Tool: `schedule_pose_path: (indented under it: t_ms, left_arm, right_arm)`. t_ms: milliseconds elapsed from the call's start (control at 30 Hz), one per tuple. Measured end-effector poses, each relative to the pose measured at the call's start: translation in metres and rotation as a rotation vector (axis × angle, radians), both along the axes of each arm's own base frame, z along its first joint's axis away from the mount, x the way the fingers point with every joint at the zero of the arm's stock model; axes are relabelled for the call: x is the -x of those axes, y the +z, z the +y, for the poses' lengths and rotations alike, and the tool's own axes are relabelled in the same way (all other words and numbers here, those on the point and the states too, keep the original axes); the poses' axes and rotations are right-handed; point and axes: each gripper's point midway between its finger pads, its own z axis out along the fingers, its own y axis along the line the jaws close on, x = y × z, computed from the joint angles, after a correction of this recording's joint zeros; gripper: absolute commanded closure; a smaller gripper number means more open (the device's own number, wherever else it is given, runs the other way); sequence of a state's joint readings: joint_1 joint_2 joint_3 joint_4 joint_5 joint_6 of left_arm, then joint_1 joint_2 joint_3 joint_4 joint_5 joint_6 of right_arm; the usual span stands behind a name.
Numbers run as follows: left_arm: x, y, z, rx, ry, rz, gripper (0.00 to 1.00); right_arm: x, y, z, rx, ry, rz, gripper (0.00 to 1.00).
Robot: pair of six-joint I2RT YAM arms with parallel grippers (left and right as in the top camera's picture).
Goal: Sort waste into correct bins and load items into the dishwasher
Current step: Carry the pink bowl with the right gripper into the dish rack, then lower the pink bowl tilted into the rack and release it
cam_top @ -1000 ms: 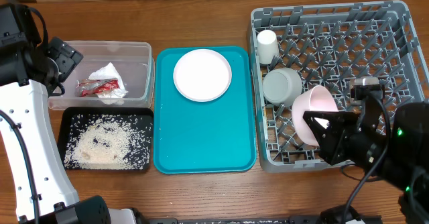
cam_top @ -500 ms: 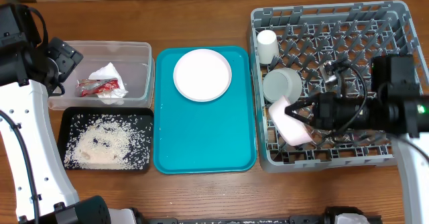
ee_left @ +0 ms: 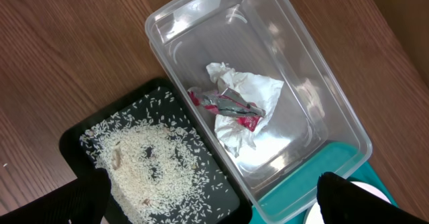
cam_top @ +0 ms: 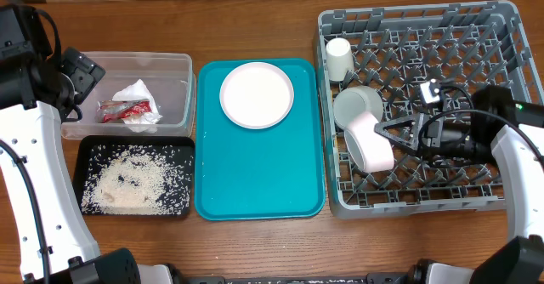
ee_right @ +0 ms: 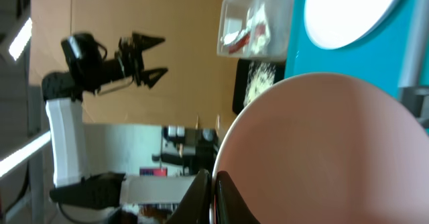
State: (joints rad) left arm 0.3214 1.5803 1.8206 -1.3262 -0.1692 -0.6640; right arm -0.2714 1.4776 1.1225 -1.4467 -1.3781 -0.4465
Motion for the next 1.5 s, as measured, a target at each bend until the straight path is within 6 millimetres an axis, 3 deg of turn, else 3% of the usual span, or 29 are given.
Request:
schedule_pose_path:
  t_ms: [167,700,1500]
  left_arm:
    - [0.000,0.000,0.000,0.000,0.001,0.001,0.00]
    - [0.000,0.000,0.000,0.000,0.001,0.002,0.00]
    - [0.000,0.000,0.000,0.000,0.000,0.002,0.00]
  right_arm:
    - [-0.001,-0.023,-0.006,-0.050,-0.032,-0.007,0.96]
    - [0.008,-0.047,-0.002,-0.130,-0.050,-0.039,0.96]
    - [0.007,-0.050,-0.002,-0.184,-0.068,0.089,0.96]
